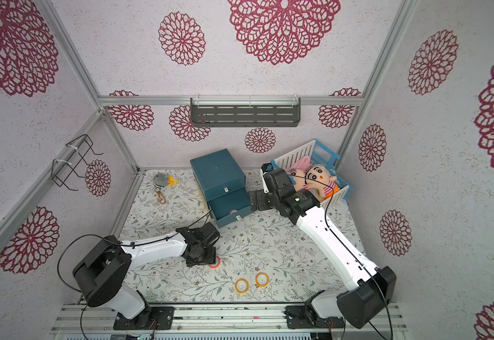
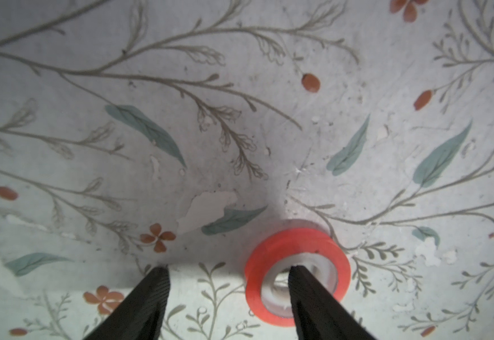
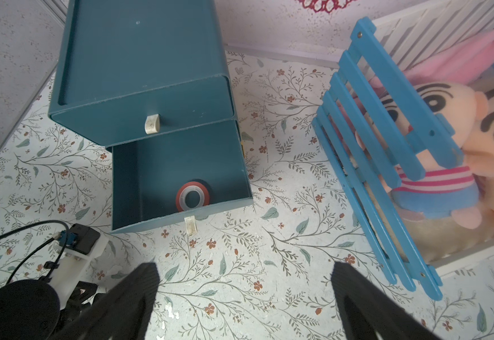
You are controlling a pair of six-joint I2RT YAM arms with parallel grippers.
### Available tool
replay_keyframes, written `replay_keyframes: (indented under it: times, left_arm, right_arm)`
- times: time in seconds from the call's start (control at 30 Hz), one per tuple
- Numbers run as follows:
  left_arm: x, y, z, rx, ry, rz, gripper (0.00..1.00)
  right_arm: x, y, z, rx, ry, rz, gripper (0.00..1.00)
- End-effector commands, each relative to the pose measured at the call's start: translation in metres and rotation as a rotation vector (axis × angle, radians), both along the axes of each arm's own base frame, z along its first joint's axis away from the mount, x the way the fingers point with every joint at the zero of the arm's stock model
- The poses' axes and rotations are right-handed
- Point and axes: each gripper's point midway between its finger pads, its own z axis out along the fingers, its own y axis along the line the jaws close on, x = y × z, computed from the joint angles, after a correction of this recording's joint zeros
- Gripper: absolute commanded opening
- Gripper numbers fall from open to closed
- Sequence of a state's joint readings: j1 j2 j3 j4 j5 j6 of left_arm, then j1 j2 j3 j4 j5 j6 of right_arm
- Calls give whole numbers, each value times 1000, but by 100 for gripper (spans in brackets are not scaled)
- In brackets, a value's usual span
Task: Place the transparent tape into the drawer according to color
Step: Pick up the tape at the center of the board.
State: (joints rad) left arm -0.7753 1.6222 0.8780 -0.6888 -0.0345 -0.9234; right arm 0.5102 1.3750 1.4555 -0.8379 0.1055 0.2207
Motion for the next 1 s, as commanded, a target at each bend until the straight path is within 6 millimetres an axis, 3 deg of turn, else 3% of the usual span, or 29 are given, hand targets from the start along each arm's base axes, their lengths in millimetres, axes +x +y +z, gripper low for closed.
replay_keyframes:
  times: [0.0,0.2,0.47,0.97]
  left_arm:
    - [-3,2,-7,15,39,-17,63]
    - [-8,1,-10,35,90,-57,58]
    - [-14,0,-18,51,147,-90,42]
    - [-23,4,-30,66,195,-93,15]
  right_arm:
    - [1,-4,12,15,-42,2,99]
    - [-1,-3,5,18,-24,11,99]
    - [-7,-4,-5,29,-3,21,99]
    - [-32,3,-54,125,104,69,99]
